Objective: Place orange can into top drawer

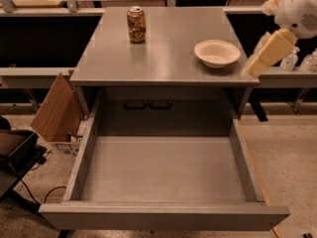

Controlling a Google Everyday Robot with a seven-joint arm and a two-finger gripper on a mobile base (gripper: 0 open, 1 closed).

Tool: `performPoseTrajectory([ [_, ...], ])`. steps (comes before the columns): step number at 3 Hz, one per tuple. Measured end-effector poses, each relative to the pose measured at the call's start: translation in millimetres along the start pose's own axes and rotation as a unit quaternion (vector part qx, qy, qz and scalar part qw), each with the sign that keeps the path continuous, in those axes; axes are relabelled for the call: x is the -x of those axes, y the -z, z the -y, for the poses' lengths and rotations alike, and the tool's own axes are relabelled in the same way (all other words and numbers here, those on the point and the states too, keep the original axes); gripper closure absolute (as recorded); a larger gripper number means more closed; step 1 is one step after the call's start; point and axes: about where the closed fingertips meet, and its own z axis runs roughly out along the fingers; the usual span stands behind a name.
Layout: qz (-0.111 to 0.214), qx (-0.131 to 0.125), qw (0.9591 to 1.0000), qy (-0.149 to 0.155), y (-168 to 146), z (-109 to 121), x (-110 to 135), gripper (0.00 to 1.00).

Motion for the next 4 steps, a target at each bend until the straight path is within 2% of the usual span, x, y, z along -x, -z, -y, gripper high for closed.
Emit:
performPoseTrajectory([
  [1, 0.107, -0.029, 0.9938, -0.009, -25.6, 59.3, 48.7, 0.00],
  [2, 0.197, -0.041, 0.9788, -0.038, -55.7, 98.7, 95.4, 0.00],
  [3, 0.255, -0.049, 0.9627, -0.077, -91.7, 133.7, 125.7, 0.00],
  [4, 0.262, -0.053, 0.9602, -0.082, -97.3, 140.6, 127.2, 0.00],
])
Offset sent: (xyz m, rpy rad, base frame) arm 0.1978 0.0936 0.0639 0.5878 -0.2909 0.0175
